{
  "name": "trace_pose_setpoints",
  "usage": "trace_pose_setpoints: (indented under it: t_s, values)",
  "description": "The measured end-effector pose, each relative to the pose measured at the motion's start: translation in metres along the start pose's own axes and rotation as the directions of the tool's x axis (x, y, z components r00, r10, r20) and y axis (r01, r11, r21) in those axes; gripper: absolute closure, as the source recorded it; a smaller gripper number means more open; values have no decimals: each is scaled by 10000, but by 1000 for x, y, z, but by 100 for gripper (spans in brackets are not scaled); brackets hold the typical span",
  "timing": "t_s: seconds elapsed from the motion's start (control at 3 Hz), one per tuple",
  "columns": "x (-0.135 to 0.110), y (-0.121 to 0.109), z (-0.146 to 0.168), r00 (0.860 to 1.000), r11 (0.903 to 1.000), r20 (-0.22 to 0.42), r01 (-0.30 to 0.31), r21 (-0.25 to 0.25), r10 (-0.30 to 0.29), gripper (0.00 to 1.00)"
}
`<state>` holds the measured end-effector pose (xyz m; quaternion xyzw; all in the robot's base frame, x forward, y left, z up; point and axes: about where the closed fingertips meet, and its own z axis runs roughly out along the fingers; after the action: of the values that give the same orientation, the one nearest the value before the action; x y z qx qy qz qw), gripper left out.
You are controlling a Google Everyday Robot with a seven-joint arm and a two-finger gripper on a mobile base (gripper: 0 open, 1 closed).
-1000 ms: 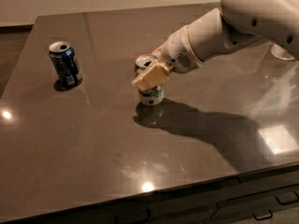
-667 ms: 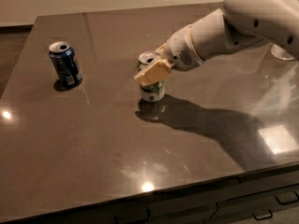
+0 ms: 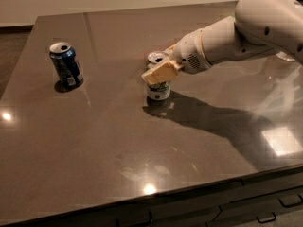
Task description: Move 7up can near sponge
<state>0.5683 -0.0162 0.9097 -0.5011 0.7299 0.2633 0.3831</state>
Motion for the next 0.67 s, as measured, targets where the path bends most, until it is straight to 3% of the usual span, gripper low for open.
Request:
trace_pose_setpoints:
  t_s: [0.33,0.67]
  values:
    - [7,-3,1,9995,10000,308,13,28,-14,12]
    - [10,-1,0,9988,9997,435,226,-8,-226,0]
